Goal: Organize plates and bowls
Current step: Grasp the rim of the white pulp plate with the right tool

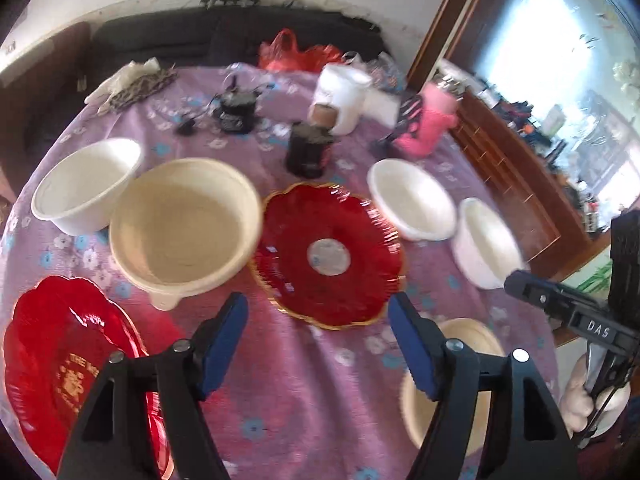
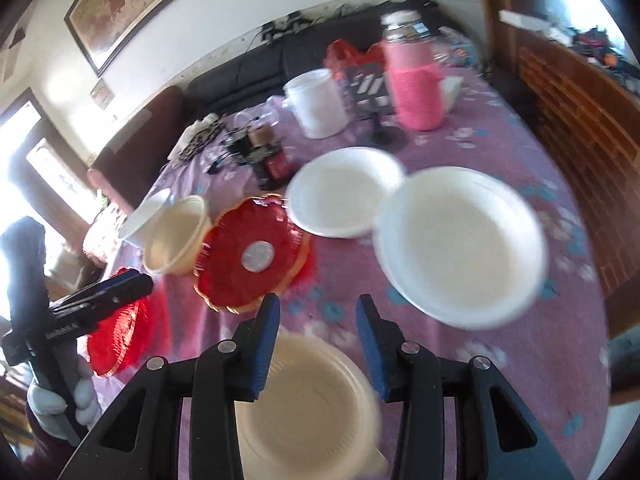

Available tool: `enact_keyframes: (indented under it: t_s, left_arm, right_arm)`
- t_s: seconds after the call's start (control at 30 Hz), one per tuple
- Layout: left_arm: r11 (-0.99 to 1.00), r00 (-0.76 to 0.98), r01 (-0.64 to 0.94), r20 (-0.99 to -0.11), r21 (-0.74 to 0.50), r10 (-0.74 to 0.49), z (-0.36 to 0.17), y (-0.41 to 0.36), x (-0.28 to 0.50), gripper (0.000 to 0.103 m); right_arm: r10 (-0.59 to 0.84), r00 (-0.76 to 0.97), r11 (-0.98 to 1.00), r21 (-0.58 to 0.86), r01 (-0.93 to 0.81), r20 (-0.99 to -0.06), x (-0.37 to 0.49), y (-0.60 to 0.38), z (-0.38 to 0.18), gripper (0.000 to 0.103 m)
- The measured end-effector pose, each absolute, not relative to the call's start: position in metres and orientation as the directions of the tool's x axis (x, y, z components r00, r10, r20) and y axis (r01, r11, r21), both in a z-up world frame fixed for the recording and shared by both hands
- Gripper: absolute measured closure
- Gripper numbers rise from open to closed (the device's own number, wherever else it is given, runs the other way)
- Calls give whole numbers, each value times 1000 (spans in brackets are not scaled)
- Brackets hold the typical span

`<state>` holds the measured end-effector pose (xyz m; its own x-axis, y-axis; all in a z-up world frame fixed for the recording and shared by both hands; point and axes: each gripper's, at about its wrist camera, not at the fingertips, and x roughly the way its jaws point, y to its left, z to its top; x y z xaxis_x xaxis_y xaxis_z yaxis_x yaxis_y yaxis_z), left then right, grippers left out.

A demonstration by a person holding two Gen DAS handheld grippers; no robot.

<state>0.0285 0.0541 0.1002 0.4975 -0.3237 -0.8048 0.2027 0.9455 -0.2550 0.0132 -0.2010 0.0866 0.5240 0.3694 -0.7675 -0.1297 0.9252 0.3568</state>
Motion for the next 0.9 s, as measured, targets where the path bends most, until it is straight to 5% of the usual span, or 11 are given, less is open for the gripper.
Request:
enact_keyframes:
  t_s: [0.4,0.7,0.9]
  left_arm:
    - [938,445,241,-831,-249,-335,91,28,69,31]
    - [916,360,295,-856,-272,-370,81,-49,170,31]
    - [922,283,295,-899,-250,-335,47,-77,207,31]
  right_arm:
    - [303,528,940,341,-27,-794,81,-203,71,61]
    - [73,460,996,89,13,-885,173,-230,59,61]
    - [95,404,995,82,-50,-910,201,-231,37,61]
